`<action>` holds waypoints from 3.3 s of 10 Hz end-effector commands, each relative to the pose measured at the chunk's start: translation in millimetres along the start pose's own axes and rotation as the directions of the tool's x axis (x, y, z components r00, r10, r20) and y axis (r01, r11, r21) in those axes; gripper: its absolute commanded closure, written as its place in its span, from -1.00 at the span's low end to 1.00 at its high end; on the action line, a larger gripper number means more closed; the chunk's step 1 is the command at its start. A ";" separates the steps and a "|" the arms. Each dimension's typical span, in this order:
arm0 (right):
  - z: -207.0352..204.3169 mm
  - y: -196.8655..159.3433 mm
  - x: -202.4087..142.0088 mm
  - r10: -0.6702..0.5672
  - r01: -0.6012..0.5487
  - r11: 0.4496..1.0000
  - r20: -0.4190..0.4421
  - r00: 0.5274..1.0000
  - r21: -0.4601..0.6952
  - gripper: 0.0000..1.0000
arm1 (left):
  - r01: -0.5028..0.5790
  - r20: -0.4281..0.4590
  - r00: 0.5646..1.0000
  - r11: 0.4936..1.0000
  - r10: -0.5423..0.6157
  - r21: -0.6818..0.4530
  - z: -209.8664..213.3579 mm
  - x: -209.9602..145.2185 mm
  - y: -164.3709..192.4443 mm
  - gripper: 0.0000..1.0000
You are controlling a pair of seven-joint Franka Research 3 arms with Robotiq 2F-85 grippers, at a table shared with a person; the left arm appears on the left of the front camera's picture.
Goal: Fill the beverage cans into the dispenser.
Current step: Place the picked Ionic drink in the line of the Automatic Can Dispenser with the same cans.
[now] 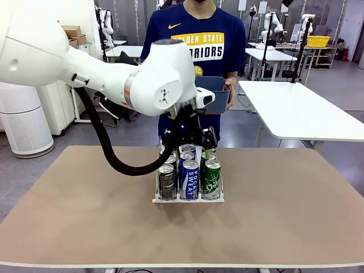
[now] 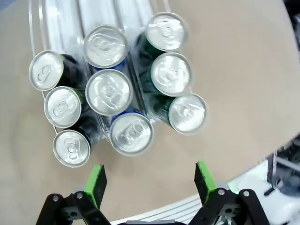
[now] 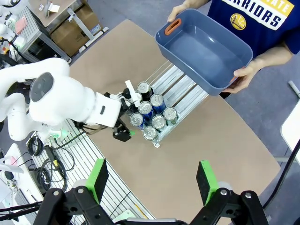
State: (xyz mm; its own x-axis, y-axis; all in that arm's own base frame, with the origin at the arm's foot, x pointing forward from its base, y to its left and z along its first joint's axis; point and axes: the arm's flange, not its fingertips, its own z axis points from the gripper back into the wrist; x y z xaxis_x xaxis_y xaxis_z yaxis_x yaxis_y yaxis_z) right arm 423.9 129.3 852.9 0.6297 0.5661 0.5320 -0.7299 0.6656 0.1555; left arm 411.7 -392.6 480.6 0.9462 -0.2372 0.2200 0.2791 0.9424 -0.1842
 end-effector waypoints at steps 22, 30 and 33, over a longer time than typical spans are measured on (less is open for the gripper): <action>0.5 -0.1 -0.7 -0.005 0.005 1.000 0.000 1.000 0.010 -1.00 | 0.413 0.298 0.861 0.909 -0.411 0.062 286.6 -23.5 133.4 -1.00; 0.5 -0.1 -0.7 -0.005 0.005 1.000 0.000 1.000 0.010 -1.00 | 0.532 0.358 0.771 0.842 -0.527 0.093 351.0 -32.3 131.5 -1.00; 0.5 -0.1 -0.7 -0.005 0.005 1.000 0.000 1.000 0.010 -1.00 | 0.550 0.378 0.748 0.828 -0.546 0.108 355.3 -26.7 141.0 -1.00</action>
State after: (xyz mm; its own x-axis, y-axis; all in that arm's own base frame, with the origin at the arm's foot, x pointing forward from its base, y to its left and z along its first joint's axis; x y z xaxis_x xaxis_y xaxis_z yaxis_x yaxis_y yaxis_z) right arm 424.0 129.1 852.8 0.6301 0.5658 0.5319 -0.7296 0.6659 0.1558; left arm 363.1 -172.7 789.9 0.5179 -0.5913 0.6182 0.7027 0.7062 0.0868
